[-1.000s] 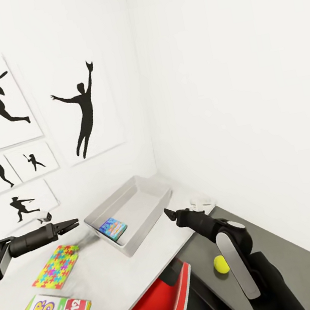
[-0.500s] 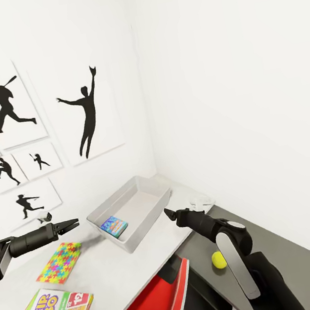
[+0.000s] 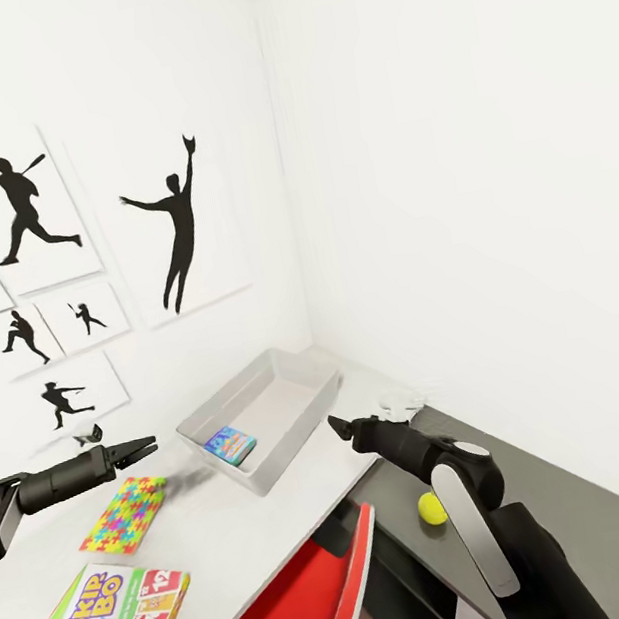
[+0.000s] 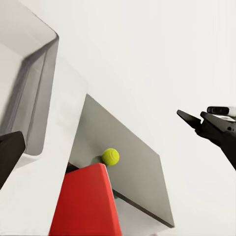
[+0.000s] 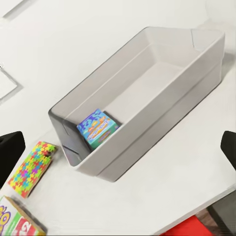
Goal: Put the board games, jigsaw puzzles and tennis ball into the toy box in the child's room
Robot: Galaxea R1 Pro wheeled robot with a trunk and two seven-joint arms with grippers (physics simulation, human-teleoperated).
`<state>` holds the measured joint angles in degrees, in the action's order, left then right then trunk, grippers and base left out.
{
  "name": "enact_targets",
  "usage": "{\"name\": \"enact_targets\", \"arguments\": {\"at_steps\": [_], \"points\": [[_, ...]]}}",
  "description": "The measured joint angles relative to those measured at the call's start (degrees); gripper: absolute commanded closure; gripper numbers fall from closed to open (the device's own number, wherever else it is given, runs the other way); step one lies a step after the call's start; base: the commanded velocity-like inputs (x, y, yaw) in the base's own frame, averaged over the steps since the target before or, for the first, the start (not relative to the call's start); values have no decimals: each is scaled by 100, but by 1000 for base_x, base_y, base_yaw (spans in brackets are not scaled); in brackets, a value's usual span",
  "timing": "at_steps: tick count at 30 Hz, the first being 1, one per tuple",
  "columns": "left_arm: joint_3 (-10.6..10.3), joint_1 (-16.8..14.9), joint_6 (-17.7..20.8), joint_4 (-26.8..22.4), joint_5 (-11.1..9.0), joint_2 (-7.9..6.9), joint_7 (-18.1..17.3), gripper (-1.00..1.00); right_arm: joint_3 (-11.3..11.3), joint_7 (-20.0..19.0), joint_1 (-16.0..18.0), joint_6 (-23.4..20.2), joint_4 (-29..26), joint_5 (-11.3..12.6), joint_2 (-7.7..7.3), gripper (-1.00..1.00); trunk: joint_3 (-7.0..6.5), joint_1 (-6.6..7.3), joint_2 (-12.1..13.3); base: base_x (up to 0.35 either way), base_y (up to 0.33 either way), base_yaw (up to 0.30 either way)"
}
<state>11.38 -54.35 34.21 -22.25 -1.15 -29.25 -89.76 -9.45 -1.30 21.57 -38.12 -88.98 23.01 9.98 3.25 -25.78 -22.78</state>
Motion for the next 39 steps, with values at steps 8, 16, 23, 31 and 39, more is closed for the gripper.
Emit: {"name": "enact_targets", "arguments": {"at_steps": [8, 16, 23, 31, 39], "points": [[-1, 2, -65, 1, -8, -1, -1, -100, 4, -2, 0, -8, -5, -2, -1, -100, 0, 0, 0, -300, 44, 0], [-1, 98, -71, 1, -47, 4, 0, -100, 1, -5, 0, -11, -9, 2, -1, -100, 0, 3, -1, -66, 16, 0], [0, 105, -71, 1, -49, 7, 0, -100, -1, -11, 0, -15, -12, 7, -1, -100, 0, 3, -1, -3, 1, 0], [4, 108, -78, 1, -46, 7, -2, -100, -8, -25, -1, -24, -30, 11, -1, -100, 0, 3, 0, -55, 72, -22], [18, 112, -80, 3, -43, -8, 1, -100, -13, -29, -1, -33, -37, 11, -1, -100, 0, 3, -1, -12, 29, -226]]}}
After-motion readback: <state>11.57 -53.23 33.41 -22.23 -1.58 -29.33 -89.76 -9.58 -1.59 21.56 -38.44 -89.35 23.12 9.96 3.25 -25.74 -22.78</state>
